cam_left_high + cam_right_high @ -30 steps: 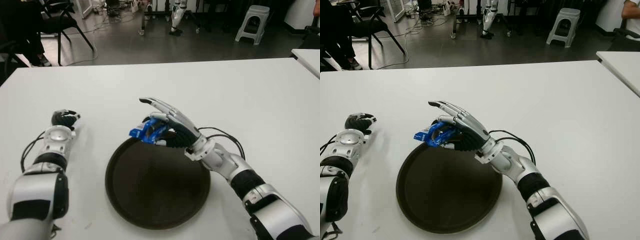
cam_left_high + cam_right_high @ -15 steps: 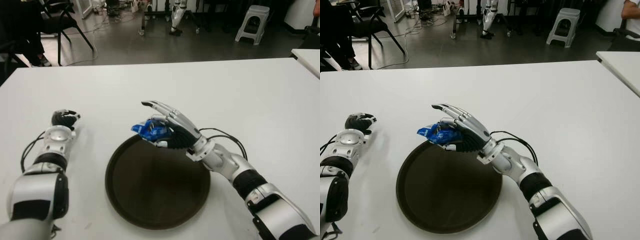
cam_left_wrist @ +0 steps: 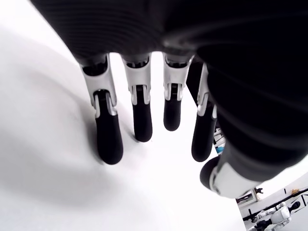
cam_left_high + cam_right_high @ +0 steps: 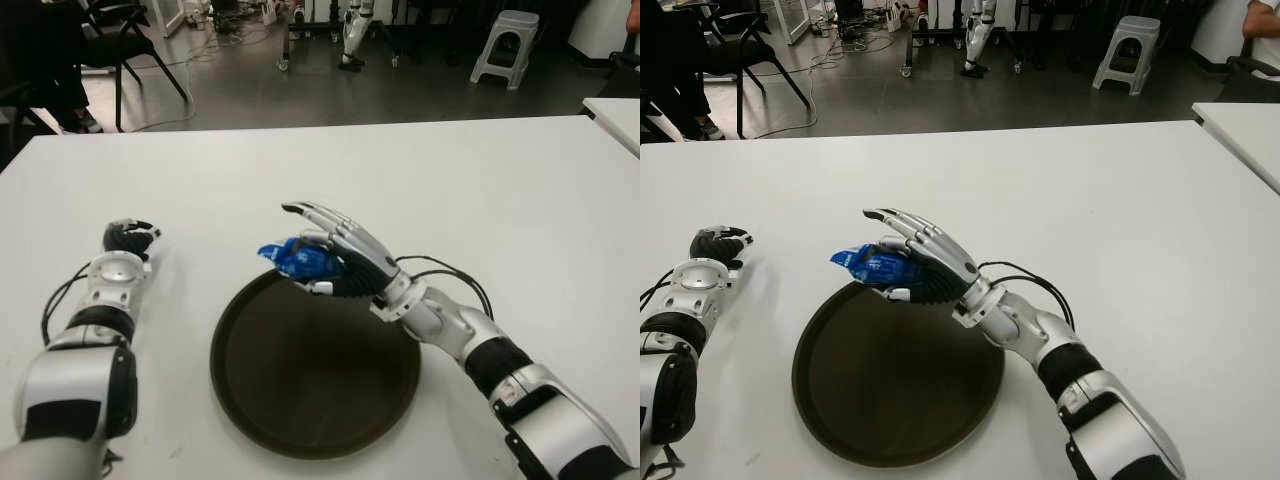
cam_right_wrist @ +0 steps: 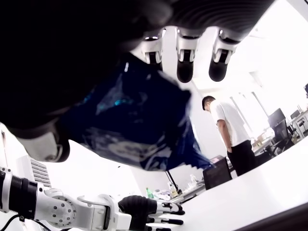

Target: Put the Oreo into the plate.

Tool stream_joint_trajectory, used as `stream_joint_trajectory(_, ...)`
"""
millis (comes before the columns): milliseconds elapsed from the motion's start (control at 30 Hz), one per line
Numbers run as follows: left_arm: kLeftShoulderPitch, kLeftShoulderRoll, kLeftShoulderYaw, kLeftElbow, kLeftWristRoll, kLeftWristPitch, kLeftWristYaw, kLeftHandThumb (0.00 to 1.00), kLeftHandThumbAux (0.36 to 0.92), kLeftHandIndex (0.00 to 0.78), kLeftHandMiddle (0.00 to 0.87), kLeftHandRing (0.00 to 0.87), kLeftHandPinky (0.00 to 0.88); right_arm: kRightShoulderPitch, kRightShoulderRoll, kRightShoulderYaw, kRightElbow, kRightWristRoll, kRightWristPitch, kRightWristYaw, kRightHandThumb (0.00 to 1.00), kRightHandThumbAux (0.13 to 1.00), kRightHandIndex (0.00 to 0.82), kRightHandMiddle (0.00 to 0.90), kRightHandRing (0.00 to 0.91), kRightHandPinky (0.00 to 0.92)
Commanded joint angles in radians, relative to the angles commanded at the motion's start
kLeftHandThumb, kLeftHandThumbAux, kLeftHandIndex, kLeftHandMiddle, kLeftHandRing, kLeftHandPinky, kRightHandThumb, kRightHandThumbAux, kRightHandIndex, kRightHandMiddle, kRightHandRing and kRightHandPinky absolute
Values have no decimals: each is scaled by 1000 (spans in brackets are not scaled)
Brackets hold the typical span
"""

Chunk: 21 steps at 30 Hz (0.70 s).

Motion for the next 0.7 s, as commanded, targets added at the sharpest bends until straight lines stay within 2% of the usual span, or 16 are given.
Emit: stream_joint_trajectory(700,1,0,-4,0,0,-1,3,677,721,399,166,173,166,-18,-17,38,19,-11,27,-29,366,465,0,0,0,0)
